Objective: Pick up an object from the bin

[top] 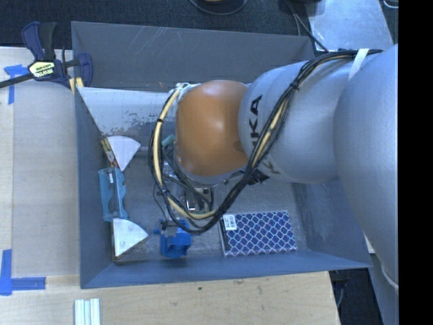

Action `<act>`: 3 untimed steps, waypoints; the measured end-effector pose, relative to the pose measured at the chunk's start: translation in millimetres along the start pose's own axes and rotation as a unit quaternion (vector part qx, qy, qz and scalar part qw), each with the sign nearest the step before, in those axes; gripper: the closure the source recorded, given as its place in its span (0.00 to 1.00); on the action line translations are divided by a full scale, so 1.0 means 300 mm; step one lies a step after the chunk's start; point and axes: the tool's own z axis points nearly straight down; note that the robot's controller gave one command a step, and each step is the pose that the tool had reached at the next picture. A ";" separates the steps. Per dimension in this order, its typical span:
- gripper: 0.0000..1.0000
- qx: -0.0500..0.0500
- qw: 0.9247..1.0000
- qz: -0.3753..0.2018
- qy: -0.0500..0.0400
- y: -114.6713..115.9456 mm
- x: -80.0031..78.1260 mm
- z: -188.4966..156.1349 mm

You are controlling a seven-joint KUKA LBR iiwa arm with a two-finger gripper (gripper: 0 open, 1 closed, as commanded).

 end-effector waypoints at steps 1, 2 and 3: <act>0.00 -0.001 1.000 0.002 -0.004 -0.003 -0.006 -0.016; 0.00 -0.003 1.000 -0.030 -0.006 -0.125 0.087 0.152; 0.00 -0.002 1.000 -0.021 -0.006 -0.089 0.072 0.126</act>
Offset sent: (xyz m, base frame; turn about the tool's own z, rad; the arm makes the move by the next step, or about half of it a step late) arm -0.0302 -0.0398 -0.0508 -0.0622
